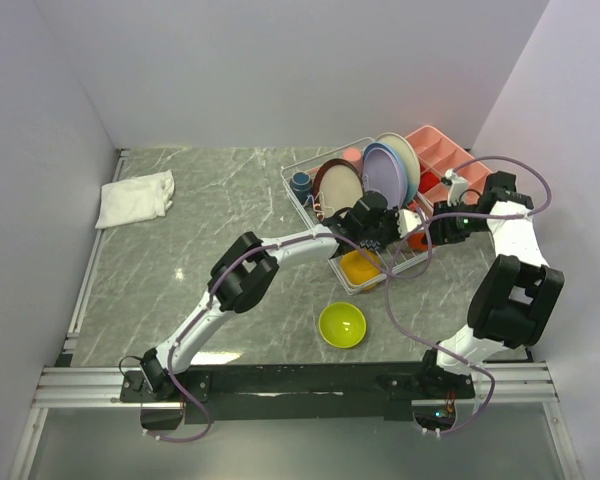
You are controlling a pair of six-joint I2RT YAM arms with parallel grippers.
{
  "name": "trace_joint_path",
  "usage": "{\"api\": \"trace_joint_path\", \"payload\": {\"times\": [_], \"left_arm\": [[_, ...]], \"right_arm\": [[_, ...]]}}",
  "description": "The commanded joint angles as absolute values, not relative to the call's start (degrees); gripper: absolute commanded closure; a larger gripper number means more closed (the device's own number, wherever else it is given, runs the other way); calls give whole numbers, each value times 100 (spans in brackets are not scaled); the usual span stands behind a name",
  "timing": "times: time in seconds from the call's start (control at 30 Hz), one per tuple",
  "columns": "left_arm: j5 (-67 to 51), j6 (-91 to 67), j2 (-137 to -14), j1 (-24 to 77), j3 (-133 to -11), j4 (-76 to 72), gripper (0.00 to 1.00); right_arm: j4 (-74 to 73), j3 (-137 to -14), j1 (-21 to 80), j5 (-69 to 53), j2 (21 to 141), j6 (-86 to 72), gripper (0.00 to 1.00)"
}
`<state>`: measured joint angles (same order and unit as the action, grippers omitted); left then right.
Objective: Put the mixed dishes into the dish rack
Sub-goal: Adjust the dish rack at the center of the board.
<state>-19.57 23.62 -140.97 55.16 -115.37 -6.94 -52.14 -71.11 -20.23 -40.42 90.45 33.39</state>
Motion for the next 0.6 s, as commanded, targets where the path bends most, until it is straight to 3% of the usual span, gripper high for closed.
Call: {"api": "trace_joint_path", "payload": {"times": [0.0,0.4,0.57], "left_arm": [[-1854,2197,-14168,5590,-11821,-1195,99],[-1741,2022,-14632,5634,-12391,-1520,99],[-1653,2091,-14924,5687,-12753,-1793,96]], "right_arm": [[-5133,-7154,-1925,-4078,8903,3463,60],[-3684,-6891,-1872,-2954,8921,2690,60],[-3691,-7119,-1828,-2331,9500,2347,62]]}}
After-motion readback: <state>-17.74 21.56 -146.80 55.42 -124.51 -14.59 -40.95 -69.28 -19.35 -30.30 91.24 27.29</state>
